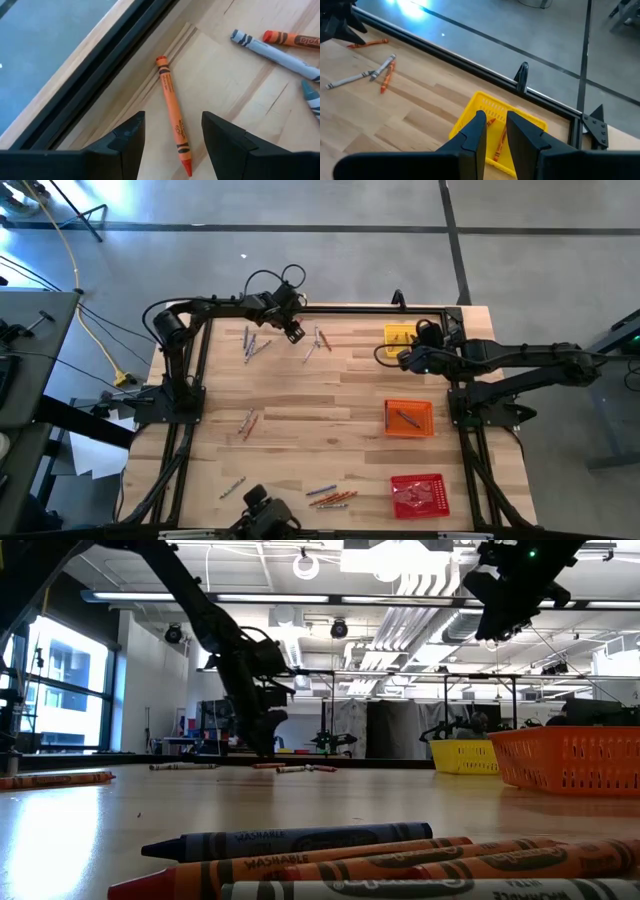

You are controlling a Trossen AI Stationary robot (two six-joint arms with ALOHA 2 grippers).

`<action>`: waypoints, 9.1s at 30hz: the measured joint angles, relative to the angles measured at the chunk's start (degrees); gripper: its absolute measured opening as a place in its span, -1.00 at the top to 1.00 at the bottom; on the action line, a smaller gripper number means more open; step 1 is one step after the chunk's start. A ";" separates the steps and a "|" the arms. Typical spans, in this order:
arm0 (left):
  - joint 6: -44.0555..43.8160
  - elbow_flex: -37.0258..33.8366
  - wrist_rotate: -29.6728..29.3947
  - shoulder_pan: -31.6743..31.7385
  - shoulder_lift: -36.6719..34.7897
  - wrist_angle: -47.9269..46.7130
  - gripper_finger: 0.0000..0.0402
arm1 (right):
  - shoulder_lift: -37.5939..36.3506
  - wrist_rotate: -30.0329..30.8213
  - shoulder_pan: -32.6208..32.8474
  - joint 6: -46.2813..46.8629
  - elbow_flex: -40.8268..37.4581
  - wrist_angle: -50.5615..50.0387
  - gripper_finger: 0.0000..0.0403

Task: Sort crayons
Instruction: Put the orange crayon into the yellow bin, then put the gray crayon into the red bin

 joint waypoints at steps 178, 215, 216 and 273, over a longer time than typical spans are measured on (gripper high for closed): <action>-5.87 -15.90 -0.56 -36.41 -20.04 52.69 1.00 | 19.15 -22.14 6.22 -38.95 -18.84 107.05 0.65; -4.78 -15.86 -3.27 -36.61 -20.04 51.12 0.38 | 4.88 -7.56 -3.38 -29.89 -18.80 70.84 1.00; -4.80 -15.86 -3.27 -36.61 -20.04 50.95 0.38 | 3.23 -7.60 -5.33 -28.02 -18.80 66.09 1.00; -9.49 -15.86 -10.35 -30.76 -20.04 29.35 0.37 | -5.89 -47.27 -34.04 -20.42 -18.84 40.32 0.46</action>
